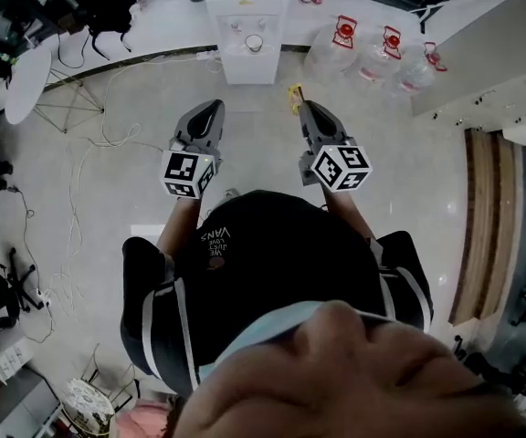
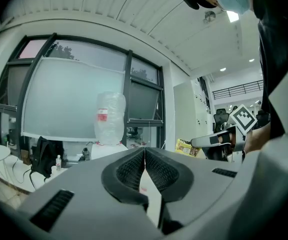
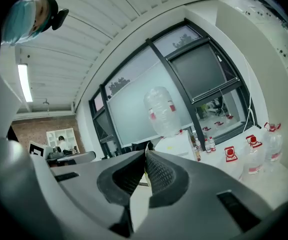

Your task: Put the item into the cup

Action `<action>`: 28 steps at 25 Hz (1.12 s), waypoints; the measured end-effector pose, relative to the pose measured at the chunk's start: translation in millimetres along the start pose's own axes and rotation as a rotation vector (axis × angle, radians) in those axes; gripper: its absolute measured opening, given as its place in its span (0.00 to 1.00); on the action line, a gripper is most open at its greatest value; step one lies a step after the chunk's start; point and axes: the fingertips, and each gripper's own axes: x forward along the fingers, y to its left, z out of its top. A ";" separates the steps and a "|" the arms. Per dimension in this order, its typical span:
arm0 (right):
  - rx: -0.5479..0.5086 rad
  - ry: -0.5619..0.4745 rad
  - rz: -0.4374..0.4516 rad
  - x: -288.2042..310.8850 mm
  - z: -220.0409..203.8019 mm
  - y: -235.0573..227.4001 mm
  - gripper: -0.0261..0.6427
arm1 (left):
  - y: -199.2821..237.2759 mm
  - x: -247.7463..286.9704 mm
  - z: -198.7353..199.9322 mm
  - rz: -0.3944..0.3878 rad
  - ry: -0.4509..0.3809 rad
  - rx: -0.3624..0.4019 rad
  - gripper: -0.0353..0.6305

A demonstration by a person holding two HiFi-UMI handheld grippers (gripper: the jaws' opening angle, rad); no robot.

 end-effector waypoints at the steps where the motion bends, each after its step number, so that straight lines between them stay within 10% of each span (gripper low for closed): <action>1: 0.001 0.006 0.009 1.4 -0.4 -2.8 0.10 | -1.0 3.1 -2.1 0.009 0.006 -0.005 0.08; 12: -0.010 0.055 0.026 61.0 -14.1 -14.5 0.10 | 36.8 47.1 -39.7 0.005 0.039 -0.066 0.08; 28: 0.045 0.027 -0.164 207.6 -16.9 -1.7 0.10 | 180.1 126.2 -44.9 -0.228 0.082 -0.041 0.08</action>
